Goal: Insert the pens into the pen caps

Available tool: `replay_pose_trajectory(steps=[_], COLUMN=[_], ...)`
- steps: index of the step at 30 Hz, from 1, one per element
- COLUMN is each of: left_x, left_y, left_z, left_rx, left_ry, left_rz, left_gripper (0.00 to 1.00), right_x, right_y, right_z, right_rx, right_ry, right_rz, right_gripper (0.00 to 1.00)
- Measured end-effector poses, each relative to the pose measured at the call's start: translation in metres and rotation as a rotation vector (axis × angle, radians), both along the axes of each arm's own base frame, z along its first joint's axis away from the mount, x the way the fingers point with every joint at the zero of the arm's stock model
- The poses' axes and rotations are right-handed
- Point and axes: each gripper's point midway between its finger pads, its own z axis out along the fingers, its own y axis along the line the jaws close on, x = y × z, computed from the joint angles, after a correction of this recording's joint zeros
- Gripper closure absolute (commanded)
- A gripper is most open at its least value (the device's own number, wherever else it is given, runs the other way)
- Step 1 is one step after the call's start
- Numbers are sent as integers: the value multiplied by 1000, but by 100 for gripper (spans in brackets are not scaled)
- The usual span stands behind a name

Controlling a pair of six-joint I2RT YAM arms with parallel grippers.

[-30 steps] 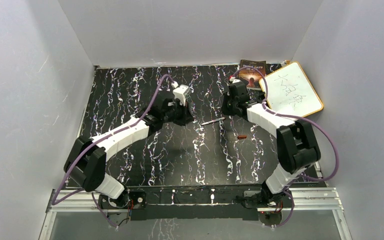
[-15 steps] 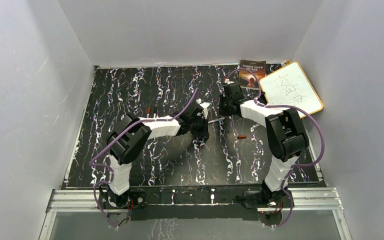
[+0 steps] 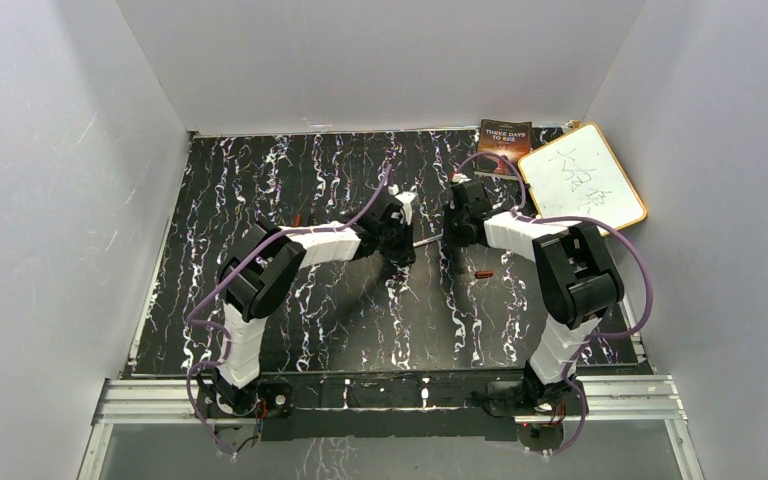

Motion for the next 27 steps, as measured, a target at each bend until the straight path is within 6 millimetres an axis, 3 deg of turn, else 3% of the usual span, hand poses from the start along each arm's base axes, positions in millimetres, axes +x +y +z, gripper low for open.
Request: replay_pose_trajectory(steps=[4, 8, 15, 18, 22, 24, 27], left_x=[13, 20, 21, 21, 22, 23, 28], left_y=[12, 19, 20, 20, 20, 21, 22], left_z=[0, 0, 0, 0, 0, 1, 1], left_rx=[3, 4, -2, -2, 9, 15, 21], left_ry=[-6, -7, -10, -10, -1, 4, 24], left_rz=[29, 46, 49, 49, 50, 50, 62], left_gripper=[100, 100, 100, 100, 100, 100, 100], right_x=[-7, -1, 45, 63, 54, 58, 32], right_y=[-1, 2, 16, 19, 15, 16, 9], right_z=[6, 28, 64, 50, 1, 4, -1], right_rx=[13, 31, 61, 50, 14, 24, 32], right_ry=[-9, -59, -159, -149, -34, -50, -46], right_rz=[5, 6, 7, 11, 16, 20, 24], right_gripper=[100, 100, 100, 100, 100, 100, 100])
